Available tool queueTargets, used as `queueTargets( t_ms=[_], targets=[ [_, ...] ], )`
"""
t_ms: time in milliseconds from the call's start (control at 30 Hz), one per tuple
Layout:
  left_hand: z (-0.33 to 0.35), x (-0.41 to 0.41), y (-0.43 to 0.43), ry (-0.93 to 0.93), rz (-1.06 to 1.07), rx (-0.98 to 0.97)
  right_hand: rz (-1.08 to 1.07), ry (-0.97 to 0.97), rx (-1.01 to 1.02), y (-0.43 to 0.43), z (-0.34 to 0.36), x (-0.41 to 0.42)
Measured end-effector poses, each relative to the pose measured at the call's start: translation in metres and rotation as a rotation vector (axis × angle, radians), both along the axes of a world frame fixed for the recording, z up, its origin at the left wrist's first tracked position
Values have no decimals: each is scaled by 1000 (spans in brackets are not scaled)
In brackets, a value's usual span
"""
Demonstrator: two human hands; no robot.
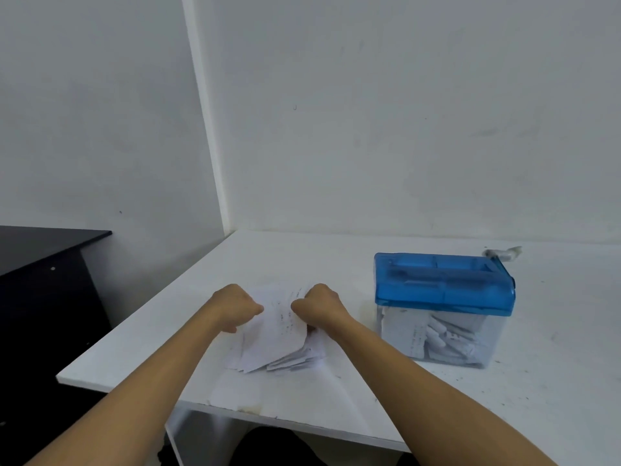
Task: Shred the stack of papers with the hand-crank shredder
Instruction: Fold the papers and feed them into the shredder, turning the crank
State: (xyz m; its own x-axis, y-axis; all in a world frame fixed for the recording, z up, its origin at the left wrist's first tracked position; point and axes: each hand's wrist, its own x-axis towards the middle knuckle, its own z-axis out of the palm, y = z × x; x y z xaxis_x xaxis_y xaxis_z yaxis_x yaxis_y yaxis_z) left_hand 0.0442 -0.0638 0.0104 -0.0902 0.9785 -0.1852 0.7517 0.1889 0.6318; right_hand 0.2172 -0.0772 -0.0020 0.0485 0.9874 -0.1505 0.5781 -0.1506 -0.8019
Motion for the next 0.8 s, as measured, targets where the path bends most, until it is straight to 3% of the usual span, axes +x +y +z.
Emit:
queueTargets(
  t_ms=[333,600,800],
  targets=[
    [-23,29,-7,351,-8,-41,-161,210,75,-1,-7,16],
    [-1,35,-6,193,47,-91,-137,206,79,-15,-10,22],
    [5,33,-9,218,50,-89,-59,193,125,-21,-5,23]
  ],
)
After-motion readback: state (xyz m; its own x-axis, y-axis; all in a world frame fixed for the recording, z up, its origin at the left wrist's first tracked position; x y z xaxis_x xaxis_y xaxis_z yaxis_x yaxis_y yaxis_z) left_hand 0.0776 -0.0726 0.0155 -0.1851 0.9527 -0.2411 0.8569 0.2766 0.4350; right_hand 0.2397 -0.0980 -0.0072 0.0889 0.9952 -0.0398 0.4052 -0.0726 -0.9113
